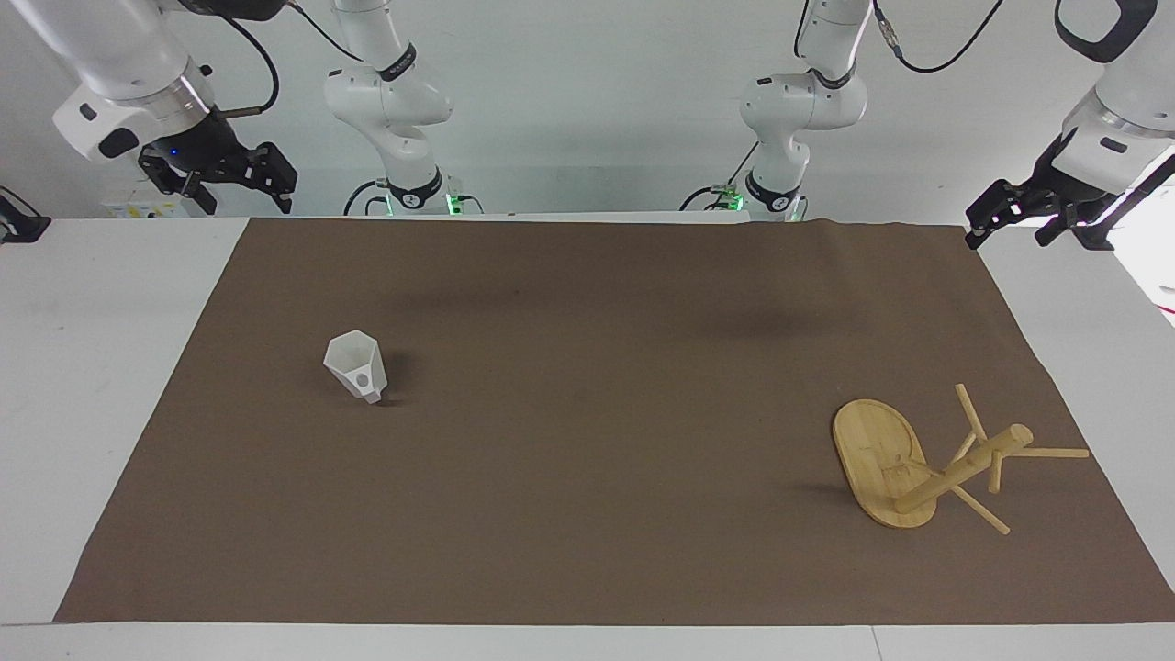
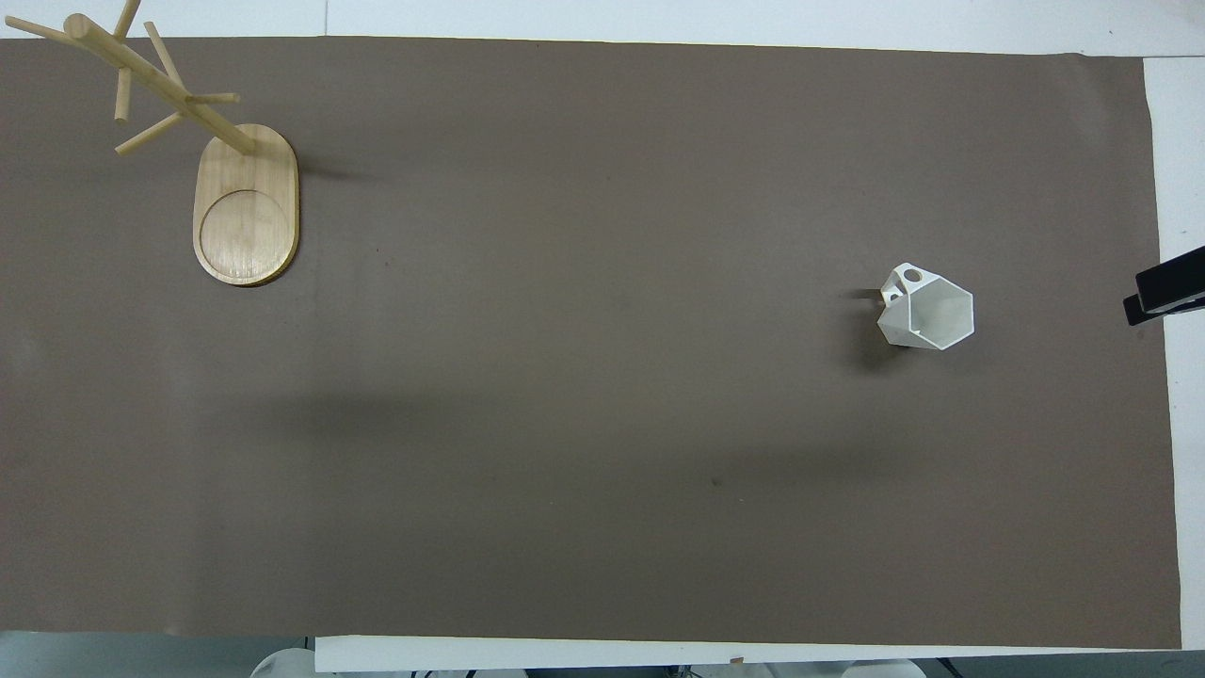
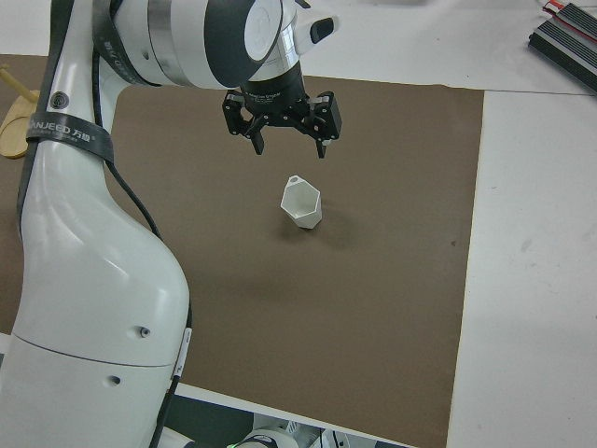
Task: Hang cup on rack
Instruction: 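Move the right gripper in toward the white hexagonal mug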
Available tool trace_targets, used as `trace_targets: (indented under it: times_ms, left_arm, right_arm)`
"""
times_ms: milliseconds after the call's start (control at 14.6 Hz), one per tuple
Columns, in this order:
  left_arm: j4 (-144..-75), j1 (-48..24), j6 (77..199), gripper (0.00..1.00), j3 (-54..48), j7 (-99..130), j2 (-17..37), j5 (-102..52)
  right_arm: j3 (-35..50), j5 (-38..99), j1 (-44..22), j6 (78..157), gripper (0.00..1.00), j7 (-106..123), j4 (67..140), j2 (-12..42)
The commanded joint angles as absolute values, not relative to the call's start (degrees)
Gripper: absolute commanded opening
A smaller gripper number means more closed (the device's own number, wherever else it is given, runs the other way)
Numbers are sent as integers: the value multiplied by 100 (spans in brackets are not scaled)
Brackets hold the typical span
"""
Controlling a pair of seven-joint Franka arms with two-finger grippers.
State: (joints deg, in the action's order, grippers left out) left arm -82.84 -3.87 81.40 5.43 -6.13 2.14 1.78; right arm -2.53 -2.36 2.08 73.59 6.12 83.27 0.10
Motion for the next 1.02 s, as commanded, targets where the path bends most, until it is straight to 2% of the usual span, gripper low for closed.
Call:
trace_targets:
  times_ms: [0,478,683,820,957]
  left_arm:
    - [-8323,-360,8077,100,519,-615,123,220]
    - [-8332,-352,8077,100,519,-615,123,220]
    - [-8323,-352,8077,100,519,-615,123,220]
    - [-8332,-360,8077,100,519,-615,123,220]
    - [-8323,-360,8077,100,519,-615,123,220]
  right_arm:
    - [-176,-343,255,7436,100,527,8314,35]
    - [-237,-255,264,7462,100,623,8542,-52]
    - [-229,51,298,7855,100,2119,8718,-114]
    - [-237,419,657,8321,100,3657,8833,-1]
    - [-237,1515,1472,8455,100,5318,8772,551]
